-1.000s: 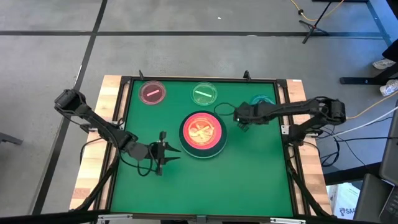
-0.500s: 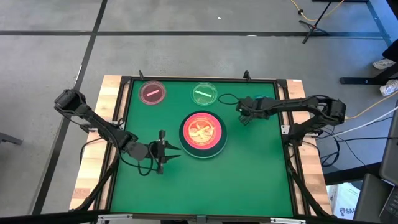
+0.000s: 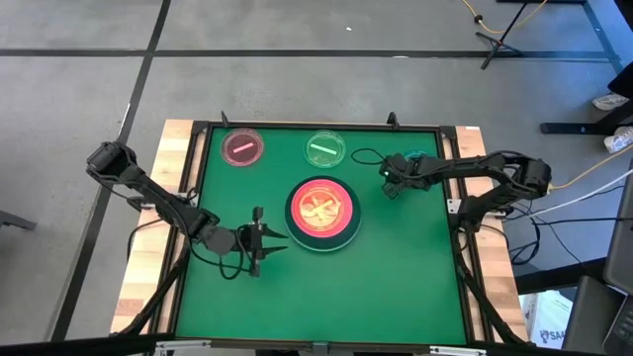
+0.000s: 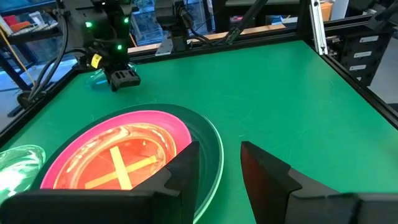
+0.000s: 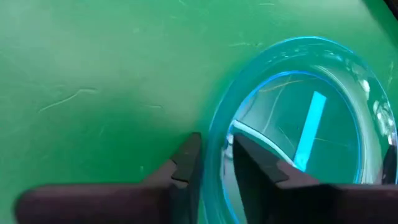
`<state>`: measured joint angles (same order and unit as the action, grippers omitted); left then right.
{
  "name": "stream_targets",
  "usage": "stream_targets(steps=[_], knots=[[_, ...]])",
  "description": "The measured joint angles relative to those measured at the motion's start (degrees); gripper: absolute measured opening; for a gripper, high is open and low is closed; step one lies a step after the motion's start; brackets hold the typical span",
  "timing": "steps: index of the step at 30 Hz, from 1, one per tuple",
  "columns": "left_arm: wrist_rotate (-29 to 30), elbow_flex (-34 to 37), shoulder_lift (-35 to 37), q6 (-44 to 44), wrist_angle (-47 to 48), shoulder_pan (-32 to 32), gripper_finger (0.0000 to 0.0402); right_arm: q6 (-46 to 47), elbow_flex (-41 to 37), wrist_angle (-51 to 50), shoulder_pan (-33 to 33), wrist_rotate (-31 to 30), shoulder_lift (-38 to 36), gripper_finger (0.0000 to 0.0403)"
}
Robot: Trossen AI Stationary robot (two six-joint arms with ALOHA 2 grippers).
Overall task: Stack plastic plates
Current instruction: Stack the blue transparent plate on the orange transparent plate
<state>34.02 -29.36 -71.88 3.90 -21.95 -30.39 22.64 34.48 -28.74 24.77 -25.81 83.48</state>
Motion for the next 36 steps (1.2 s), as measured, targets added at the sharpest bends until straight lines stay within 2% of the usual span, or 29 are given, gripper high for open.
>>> stream_targets(steps=[7,9,20,36], knots=[[0.01,0.00,0.00,0.00,0.01,0.00,0.0110,-2.84,-0.11,2.09,0.02,-1.12,0.02,0.0014],[0.02,0.00,0.00,0.00,0.01,0.00,0.0110,-4.17,-0.11,2.53,-0.01,-1.11,0.02,0.0004],[0.44,0.00,0.00,-0.04,0.03,0.00,0.0110,-8.29,0.28,3.64,-1.57,-1.17,-0.37,0.0002],[1.33,0.00,0.00,-0.02,0.03,0.00,0.0110,-15.54,11.01,4.11,-19.59,-2.16,-0.37,0.0002]])
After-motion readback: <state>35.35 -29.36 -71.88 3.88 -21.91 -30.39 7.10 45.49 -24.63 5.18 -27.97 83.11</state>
